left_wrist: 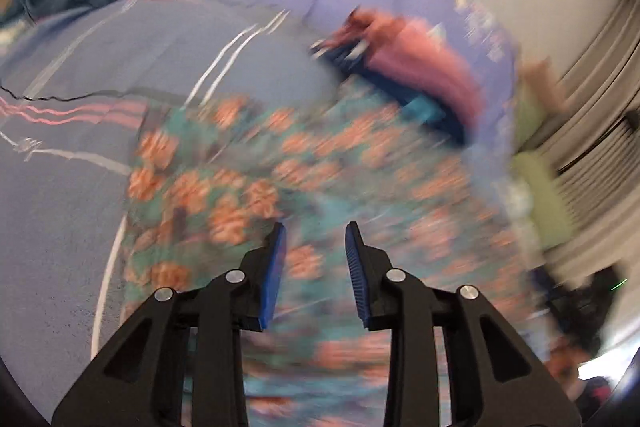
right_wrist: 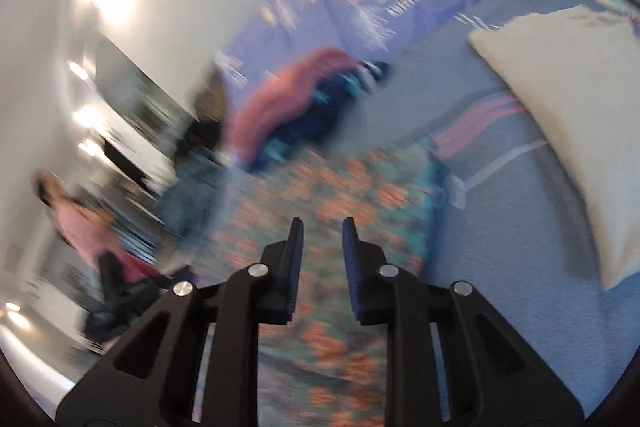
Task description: Fold small clothes
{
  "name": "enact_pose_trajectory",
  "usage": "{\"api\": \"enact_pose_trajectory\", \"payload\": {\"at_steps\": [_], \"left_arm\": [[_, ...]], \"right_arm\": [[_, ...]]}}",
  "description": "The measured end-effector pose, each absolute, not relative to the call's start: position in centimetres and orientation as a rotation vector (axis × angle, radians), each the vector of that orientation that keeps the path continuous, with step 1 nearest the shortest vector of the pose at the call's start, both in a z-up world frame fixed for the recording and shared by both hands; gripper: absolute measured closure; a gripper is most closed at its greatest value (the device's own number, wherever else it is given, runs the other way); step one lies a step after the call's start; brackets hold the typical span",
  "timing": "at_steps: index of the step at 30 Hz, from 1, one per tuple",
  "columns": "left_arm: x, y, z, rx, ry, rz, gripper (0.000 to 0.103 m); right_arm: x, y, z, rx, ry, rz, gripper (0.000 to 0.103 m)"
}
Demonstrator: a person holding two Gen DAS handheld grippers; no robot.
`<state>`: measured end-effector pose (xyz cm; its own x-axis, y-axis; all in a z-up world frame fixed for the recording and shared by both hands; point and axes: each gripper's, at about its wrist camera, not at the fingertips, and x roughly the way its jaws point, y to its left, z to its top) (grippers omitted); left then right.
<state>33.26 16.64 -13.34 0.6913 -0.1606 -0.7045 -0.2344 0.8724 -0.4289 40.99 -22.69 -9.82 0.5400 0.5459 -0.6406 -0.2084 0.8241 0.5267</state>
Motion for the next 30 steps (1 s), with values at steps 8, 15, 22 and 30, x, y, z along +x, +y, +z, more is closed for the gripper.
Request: {"api": "enact_pose_trajectory", "payload": {"at_steps": [8,15,22,30], "left_arm": [[32.9,16.3,-13.1,-0.498,0.775,0.021,0.062],[30.4,15.5,-11.1,-0.451,0.799,0.001,0.056],[19.0,16.9,-8.8,-0.4,0.822,-0.096,0.04],[3.5,17.4,-11.4,-0.457,0.909,-0.139,0.04]], "right_arm": [[40.4,-21.0,-10.8,0.264,0.92,0.384,0.082],[37.6,-21.7,-7.7,0.268,0.809,0.448,0.052],[26.5,-26.8,-4.1,0.331,0.749,0.543,0.043],[12.8,-35.7,-7.1,0.466,0.846,0.5,0.036]]}}
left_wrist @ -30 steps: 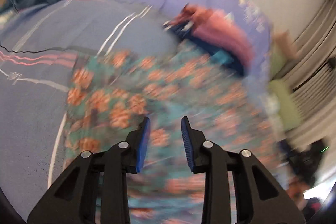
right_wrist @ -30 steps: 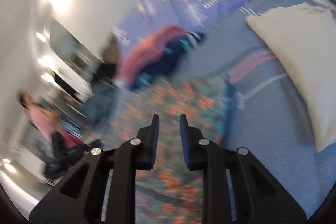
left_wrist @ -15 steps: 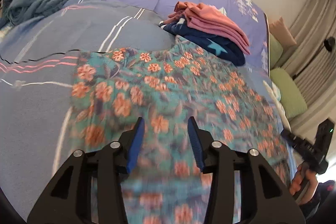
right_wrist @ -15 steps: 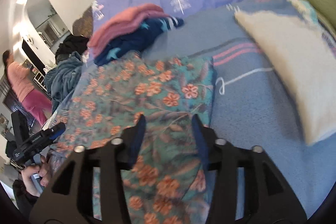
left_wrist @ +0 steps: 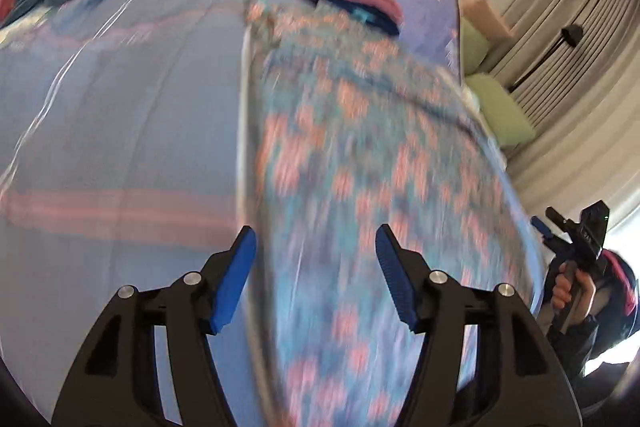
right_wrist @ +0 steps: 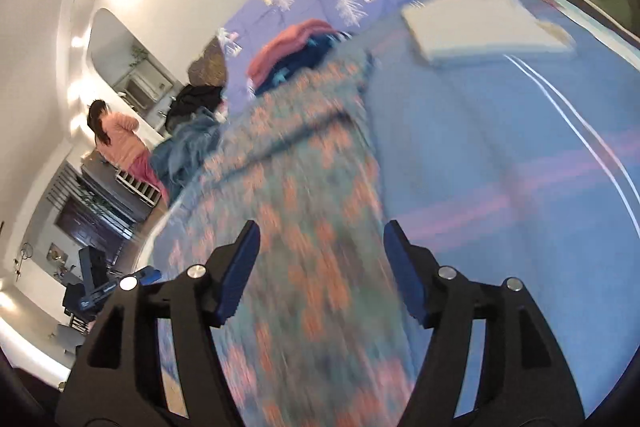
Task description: Fold small clothes
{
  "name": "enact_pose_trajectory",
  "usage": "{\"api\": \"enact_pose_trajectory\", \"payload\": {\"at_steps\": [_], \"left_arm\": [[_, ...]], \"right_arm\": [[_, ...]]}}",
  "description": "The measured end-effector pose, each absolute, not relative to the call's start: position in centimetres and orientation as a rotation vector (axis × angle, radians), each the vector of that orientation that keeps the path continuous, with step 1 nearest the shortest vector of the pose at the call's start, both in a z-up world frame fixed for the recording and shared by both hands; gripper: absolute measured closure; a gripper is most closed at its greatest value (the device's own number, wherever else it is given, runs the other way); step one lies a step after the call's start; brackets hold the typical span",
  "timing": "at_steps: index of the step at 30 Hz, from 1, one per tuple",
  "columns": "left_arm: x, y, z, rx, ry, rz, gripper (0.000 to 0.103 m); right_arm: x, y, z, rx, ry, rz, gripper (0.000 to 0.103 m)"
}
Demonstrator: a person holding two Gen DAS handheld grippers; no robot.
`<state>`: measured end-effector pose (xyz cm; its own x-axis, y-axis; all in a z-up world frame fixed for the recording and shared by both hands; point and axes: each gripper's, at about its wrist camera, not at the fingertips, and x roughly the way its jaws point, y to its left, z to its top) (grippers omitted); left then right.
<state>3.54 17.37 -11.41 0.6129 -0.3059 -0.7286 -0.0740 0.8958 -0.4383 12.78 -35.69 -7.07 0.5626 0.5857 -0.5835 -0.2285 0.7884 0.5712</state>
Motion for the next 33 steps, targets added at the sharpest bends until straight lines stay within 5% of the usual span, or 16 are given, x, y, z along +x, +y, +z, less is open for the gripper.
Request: {"api": "enact_pose_trajectory", "payload": {"at_steps": [4,9,14,33], "left_arm": [[-1.1,15.3,-11.8,-0.417,0.923,-0.105,0.032],[-3.0,12.8,-12.0,-0.363,0.964,-0.146,0.031],[-4.2,12.0,-12.4,-0.427,0.965,-0.193,0.03],[-4.2,14.6,-13.7,-0.72,0.922,-0.279,0.03]], "right_arm": [[9.3,-37.8,-9.1,0.539,0.914,0.467,0.028],[7.8,-38.3,-9.6,0.528,0.959,0.48,0.028],[8.3,-37.4,-9.7,0.522,1.005,0.562,0.018],[9.4,-36.4,-10.4,0.584,1.018,0.762,0.024]]}}
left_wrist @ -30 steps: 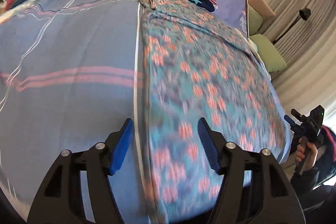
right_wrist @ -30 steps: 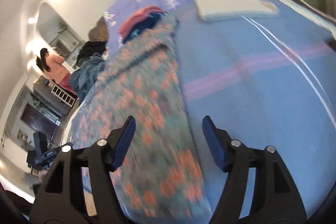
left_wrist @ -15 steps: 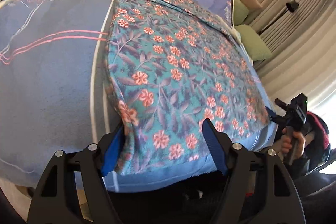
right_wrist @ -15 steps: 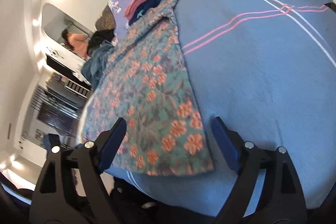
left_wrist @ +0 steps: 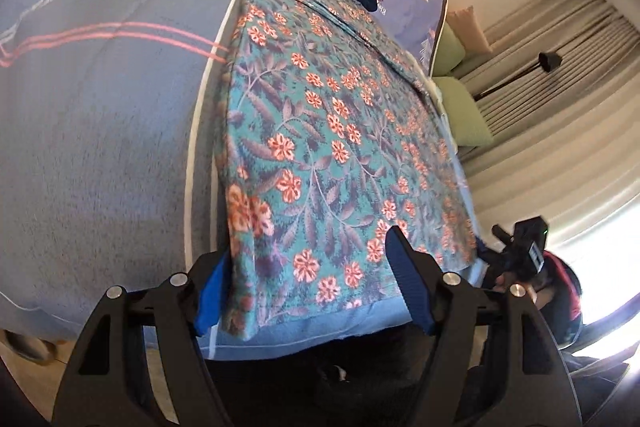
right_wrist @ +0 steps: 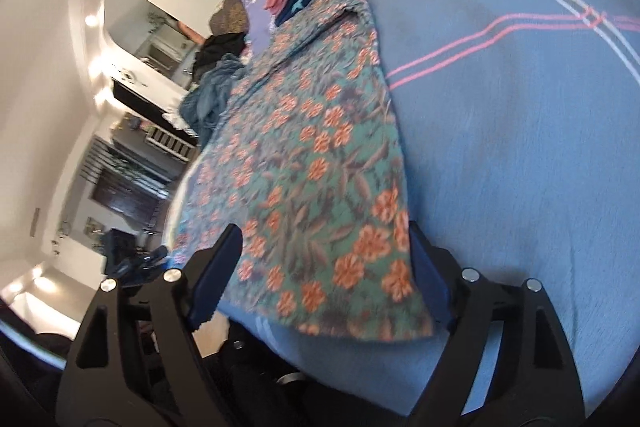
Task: Fold small clothes
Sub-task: 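Grasp the floral shirt hem edge with both grippers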
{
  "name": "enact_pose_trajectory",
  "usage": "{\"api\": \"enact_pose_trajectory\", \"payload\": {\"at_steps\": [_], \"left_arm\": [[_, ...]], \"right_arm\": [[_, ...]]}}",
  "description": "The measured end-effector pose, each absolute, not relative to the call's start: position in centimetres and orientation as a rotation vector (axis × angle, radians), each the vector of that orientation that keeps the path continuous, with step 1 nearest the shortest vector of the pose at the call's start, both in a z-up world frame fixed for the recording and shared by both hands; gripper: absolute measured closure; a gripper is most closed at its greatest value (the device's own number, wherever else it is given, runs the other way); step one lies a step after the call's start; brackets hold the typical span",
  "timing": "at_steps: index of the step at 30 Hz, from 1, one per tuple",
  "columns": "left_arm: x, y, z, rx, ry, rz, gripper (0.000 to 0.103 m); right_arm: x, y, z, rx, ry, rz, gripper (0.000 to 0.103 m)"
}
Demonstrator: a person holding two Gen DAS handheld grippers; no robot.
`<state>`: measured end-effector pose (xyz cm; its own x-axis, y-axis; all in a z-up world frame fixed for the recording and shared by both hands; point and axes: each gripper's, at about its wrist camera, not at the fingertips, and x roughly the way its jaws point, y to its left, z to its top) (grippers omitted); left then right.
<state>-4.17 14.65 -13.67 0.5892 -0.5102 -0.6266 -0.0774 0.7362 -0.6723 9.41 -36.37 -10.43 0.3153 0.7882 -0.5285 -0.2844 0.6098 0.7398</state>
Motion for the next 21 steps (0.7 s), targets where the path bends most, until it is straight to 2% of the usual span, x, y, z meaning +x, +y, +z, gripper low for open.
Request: {"api": "enact_pose_trajectory", "payload": {"at_steps": [4,8,16,17,21], "left_arm": [[-4.3,15.1,-13.9,-0.764,0.921,-0.303,0.031],[-4.5,15.4,-14.0,-0.788,0.925,-0.315,0.031],[-3.8,15.5,-14.1,-0.796,0.92,-0.317,0.031],[-3.9,15.6,-14.2,-0.8,0.918,-0.318,0.031],[-4.2,16.3,-14.7,-0.848,0.905,-0.322,0.034]], "right_arm": [[9.2,-37.1,-10.9,0.669,1.025,0.806,0.029],[9.0,-36.8,-10.5,0.6,1.048,0.784,0.035],[10.6,-36.0,-10.5,0.531,1.048,0.769,0.035],[10.5,-36.1,-10.6,0.535,1.046,0.771,0.038],[9.7,-37.4,-11.4,0.573,1.042,0.756,0.06]]}}
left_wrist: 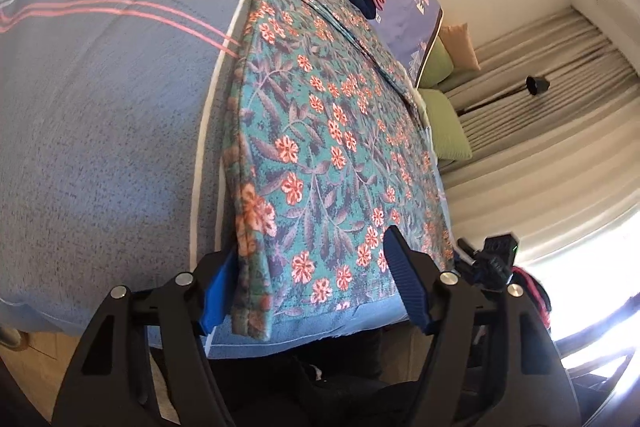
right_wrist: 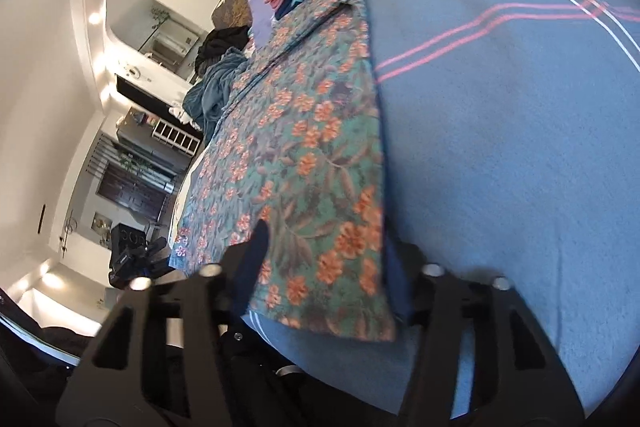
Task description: Fold small clothes
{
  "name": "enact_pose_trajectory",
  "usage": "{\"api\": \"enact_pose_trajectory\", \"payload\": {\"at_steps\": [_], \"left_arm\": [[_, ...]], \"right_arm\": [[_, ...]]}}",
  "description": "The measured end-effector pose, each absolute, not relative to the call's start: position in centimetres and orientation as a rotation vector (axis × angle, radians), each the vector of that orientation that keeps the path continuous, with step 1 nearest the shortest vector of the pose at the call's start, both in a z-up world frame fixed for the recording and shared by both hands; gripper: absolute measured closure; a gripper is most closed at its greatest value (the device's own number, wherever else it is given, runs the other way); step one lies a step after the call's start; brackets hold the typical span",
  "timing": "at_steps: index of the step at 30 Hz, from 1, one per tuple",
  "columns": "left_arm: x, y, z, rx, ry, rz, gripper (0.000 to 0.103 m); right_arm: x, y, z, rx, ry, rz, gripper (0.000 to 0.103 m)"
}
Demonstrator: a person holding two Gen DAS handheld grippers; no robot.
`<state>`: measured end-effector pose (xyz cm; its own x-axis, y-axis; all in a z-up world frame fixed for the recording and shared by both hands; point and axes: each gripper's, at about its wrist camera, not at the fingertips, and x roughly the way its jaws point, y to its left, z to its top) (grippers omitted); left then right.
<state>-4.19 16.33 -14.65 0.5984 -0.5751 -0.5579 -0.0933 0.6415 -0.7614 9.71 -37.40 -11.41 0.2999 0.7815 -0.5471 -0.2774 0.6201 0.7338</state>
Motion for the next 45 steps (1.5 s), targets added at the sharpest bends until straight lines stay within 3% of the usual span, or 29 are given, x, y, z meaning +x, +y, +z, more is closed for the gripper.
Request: {"api": "enact_pose_trajectory", "payload": {"at_steps": [25,27,29,32,34,45], "left_arm": [[-4.2,17.6,-15.8,-0.944,0.86,-0.392,0.038],[-4.2,17.5,-15.7,-0.937,0.862,-0.381,0.043],[-4.3,17.7,-15.9,-0.932,0.873,-0.356,0.059],[-4.6,18.7,-16.8,-0.963,0.887,-0.329,0.084],[-4.7,19.3,-17.6,-1.003,0.89,-0.327,0.091],[-4.4,19.1,-16.9,-0.978,0.87,-0.345,0.093]], "right_arm": [[10.2,-36.6,-12.6,0.716,0.994,0.833,0.065],[10.0,-36.6,-12.8,0.711,0.978,0.817,0.068],[9.9,-36.7,-12.9,0.714,0.968,0.809,0.072],[9.8,-37.2,-13.3,0.734,0.973,0.782,0.088],[9.7,-37.7,-13.7,0.767,0.969,0.757,0.095],[9.8,-38.7,-14.4,0.899,0.925,0.745,0.097]]}}
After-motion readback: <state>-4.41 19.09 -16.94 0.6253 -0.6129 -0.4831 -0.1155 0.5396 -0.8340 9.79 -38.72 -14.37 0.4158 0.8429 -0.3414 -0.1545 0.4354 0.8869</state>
